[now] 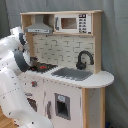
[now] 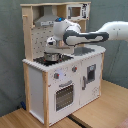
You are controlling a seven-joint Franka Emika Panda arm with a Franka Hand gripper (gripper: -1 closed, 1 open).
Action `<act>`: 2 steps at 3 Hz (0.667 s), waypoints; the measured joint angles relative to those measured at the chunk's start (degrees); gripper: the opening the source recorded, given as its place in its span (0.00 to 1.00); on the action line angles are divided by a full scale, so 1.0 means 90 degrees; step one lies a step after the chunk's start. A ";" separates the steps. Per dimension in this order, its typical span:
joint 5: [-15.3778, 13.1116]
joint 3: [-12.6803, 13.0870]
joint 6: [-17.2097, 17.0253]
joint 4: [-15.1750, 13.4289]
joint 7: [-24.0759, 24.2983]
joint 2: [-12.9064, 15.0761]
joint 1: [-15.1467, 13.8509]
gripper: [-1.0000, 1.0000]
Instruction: Play with the kitchen
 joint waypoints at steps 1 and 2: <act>-0.0028 -0.0236 -0.0563 0.0003 0.0023 0.0247 0.0001 0.00; -0.0096 -0.0314 -0.1145 -0.0010 0.0218 0.0470 0.0002 0.00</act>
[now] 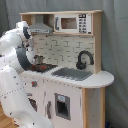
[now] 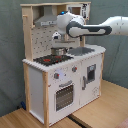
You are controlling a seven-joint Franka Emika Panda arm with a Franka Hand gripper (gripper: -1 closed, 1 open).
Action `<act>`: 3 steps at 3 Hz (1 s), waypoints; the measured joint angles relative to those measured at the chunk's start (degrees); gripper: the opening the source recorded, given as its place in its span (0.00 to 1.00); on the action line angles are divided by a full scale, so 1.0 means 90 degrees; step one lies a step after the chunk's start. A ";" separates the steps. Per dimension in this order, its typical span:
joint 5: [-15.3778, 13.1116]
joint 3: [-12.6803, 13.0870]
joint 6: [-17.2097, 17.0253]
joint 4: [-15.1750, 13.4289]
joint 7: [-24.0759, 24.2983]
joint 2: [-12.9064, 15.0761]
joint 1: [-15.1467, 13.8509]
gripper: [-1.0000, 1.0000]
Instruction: Play with the kitchen
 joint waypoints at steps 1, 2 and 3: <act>-0.0134 -0.0189 -0.0558 -0.0065 0.0212 0.0179 0.0000 0.00; -0.0424 -0.0354 -0.0932 -0.0359 0.0436 0.0507 0.0022 0.00; -0.0760 -0.0355 -0.0939 -0.0841 0.0680 0.0882 0.0102 0.00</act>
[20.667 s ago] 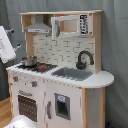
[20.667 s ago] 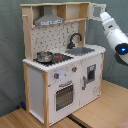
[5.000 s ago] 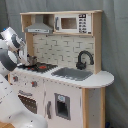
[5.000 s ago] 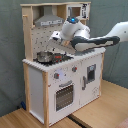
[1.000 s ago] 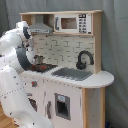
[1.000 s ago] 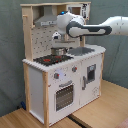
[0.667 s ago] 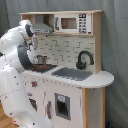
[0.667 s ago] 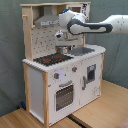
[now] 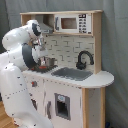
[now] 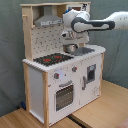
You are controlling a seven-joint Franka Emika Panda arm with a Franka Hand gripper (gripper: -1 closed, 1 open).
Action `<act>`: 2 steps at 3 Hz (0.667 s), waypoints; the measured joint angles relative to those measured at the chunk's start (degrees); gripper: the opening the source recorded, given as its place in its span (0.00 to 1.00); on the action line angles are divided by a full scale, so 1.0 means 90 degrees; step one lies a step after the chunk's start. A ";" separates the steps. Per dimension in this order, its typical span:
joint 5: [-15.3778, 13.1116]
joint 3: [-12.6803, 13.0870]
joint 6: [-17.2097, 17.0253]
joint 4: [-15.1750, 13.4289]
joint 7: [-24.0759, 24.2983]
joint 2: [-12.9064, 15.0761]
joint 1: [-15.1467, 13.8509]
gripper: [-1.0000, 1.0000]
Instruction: Play with the kitchen
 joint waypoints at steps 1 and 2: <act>-0.0304 0.0000 0.0031 -0.0492 0.0272 0.0376 0.0126 0.00; -0.0558 0.0000 0.0075 -0.0896 0.0534 0.0704 0.0253 0.00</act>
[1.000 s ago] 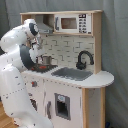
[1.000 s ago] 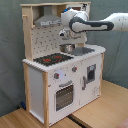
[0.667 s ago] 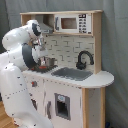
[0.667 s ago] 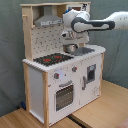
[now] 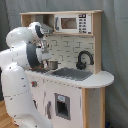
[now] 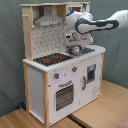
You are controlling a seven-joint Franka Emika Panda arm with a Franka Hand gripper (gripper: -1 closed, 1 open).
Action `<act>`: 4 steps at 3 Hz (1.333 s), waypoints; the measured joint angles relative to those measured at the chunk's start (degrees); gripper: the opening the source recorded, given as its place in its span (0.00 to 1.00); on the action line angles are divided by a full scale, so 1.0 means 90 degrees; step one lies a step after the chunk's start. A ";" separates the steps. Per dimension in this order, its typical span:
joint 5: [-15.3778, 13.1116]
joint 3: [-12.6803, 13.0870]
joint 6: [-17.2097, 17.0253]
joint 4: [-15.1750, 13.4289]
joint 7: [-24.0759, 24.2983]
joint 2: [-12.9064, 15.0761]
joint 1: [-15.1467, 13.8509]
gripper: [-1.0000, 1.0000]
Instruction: Play with the kitchen
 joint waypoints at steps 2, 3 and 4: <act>-0.0562 0.0004 0.0098 -0.0760 0.0615 0.0733 0.0282 0.00; -0.0870 0.0023 0.0107 -0.1068 0.0952 0.1136 0.0409 0.00; -0.1175 0.0066 0.0104 -0.1298 0.1270 0.1525 0.0495 0.00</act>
